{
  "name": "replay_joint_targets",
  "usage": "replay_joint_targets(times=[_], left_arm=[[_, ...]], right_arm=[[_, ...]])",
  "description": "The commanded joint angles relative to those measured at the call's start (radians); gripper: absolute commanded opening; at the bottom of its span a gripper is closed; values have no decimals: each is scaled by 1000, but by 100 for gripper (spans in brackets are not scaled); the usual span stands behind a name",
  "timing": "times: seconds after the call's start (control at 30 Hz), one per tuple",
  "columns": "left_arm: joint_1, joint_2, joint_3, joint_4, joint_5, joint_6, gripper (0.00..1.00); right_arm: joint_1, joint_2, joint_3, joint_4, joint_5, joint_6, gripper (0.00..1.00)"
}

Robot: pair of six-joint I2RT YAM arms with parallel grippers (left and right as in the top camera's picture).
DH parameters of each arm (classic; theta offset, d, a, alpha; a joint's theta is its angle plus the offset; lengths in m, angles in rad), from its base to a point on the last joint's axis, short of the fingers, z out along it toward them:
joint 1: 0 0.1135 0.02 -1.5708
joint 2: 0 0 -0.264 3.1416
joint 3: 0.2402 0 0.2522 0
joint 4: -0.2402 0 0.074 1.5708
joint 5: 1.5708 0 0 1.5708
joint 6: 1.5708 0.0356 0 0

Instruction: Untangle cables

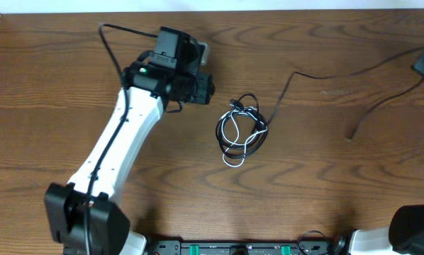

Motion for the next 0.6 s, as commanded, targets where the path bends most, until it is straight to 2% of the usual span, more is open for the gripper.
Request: replay_joint_targets(times=[0.0,0.17,0.4,0.57], left_arm=[[-26,36,-3,13,23,30,49],[-56,100,-3,62,23,39,48],[-80,207,-3,204,23,71,54],[-98,301,-3,298,23,71,55]], right_arm=[[-45,35,14,-8,-13,17,1],[-54,85,14,-19,-58,1,1],[-32,126,14,-29,-65,-13,1],[-30,126,14,-29,-71,-13,1]])
